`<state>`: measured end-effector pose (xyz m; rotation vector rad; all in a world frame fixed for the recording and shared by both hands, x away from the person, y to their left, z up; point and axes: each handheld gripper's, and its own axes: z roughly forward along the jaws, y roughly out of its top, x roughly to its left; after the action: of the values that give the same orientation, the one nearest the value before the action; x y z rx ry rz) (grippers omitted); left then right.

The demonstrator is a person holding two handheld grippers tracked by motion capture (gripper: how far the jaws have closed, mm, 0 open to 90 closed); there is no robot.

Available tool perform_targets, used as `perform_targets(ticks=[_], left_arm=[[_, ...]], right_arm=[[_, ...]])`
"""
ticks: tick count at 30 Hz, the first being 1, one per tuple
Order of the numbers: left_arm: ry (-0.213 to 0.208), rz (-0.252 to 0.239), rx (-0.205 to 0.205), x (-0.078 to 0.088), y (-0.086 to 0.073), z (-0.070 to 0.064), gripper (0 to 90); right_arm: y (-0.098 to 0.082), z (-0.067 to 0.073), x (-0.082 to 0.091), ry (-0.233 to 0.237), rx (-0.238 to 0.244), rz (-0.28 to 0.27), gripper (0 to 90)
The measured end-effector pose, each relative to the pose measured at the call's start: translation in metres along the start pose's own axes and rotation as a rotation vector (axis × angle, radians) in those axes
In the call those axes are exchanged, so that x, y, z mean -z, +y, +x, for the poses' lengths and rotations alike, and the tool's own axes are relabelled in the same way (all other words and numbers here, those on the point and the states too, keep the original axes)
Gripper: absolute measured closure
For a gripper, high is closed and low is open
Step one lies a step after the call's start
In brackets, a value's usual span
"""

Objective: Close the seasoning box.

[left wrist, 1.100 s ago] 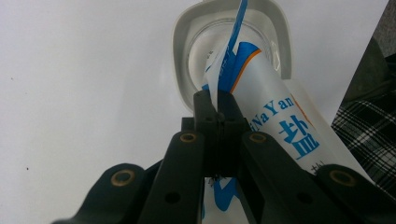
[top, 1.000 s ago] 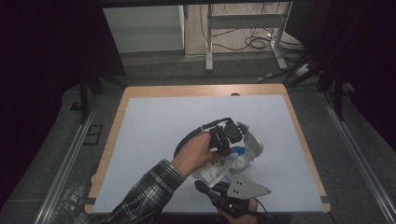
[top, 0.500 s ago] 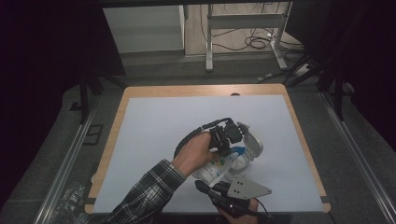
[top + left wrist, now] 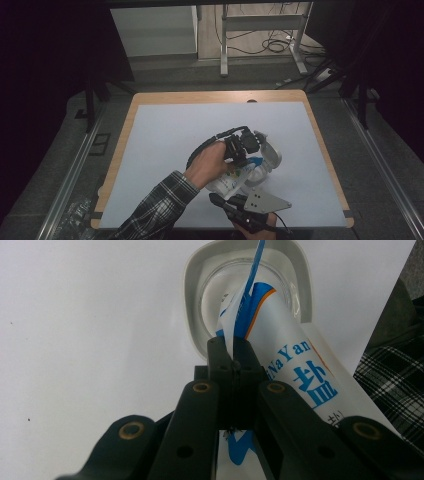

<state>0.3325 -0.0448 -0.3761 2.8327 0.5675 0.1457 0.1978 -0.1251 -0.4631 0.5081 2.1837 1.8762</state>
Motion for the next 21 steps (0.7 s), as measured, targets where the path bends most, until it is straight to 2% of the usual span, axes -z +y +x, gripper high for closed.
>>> perform_targets(ticks=[21], left_arm=[[0.0, 0.003, 0.002, 0.0, 0.0001, -0.0001, 89.9]], right_arm=[[0.0006, -0.0001, 0.0009, -0.005, 0.004, -0.006, 89.5]])
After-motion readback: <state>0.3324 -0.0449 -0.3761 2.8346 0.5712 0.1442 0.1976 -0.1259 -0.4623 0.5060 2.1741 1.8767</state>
